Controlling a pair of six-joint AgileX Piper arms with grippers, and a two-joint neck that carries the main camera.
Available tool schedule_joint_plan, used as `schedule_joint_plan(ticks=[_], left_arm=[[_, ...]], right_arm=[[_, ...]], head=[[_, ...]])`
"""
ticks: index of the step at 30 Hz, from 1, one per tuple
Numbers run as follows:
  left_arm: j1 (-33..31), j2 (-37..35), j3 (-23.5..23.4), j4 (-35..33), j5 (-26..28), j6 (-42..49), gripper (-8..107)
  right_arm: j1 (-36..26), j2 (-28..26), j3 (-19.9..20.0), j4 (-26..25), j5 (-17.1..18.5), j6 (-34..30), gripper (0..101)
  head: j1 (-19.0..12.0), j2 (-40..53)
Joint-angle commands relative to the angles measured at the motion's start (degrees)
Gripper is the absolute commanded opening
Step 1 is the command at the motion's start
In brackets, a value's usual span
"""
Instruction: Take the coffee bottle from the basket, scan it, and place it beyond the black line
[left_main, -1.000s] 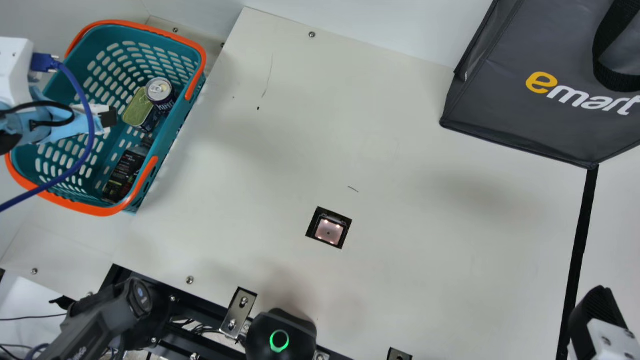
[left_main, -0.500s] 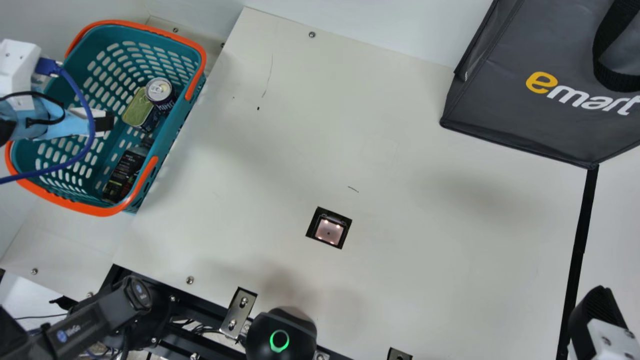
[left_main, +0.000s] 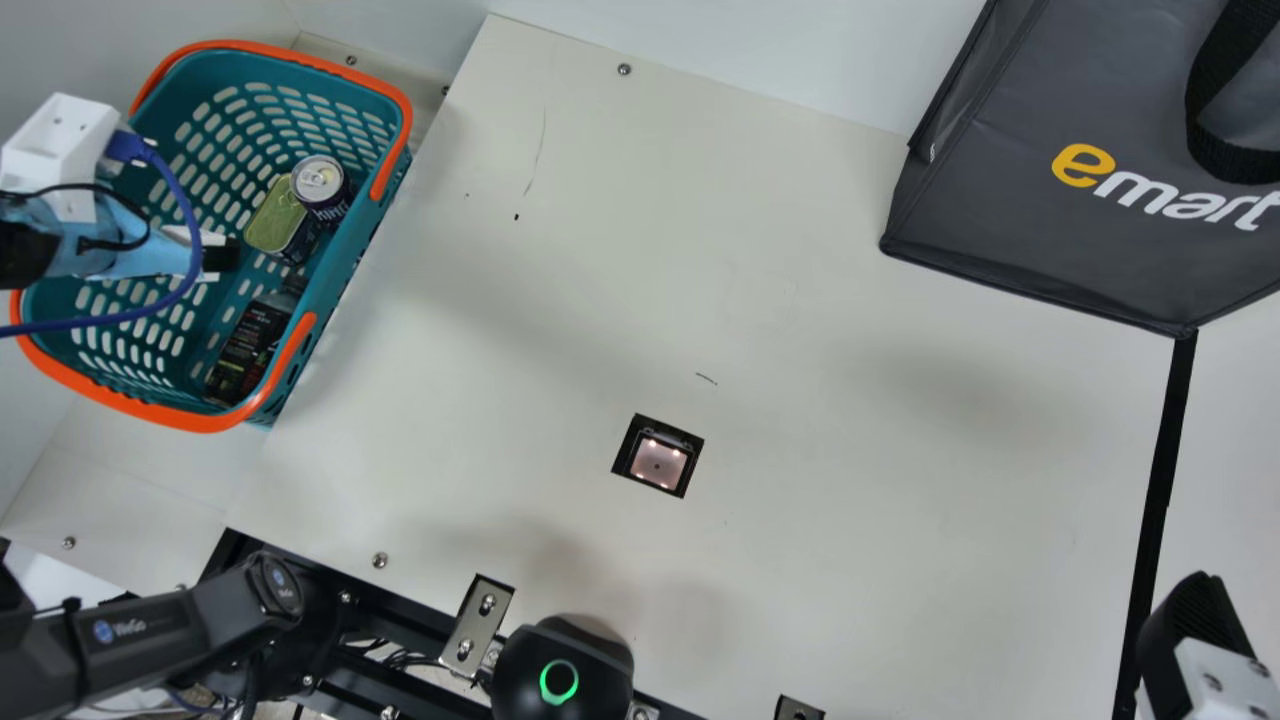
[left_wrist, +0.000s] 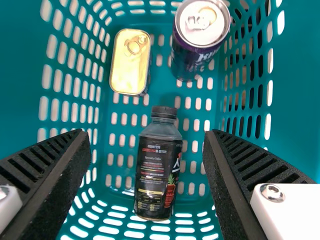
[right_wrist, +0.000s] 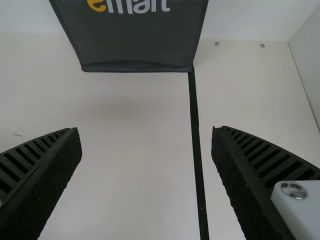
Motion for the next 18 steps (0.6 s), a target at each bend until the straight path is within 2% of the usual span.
schedule_joint_plan(ticks=[1,18], left_arm=[[-0.51,0.7,0.57,-0.13,-1.09,0.32,90],[-4.39,10.71,4.35,-4.17,-14.31,7.26,90]], right_arm=[[0.0,0.0,0.0,0.0,0.0,0.0,91],[0.0,0.0,0.0,0.0,0.0,0.0,91]], head=[[-0.96,0.14],[-0.96,0.14]])
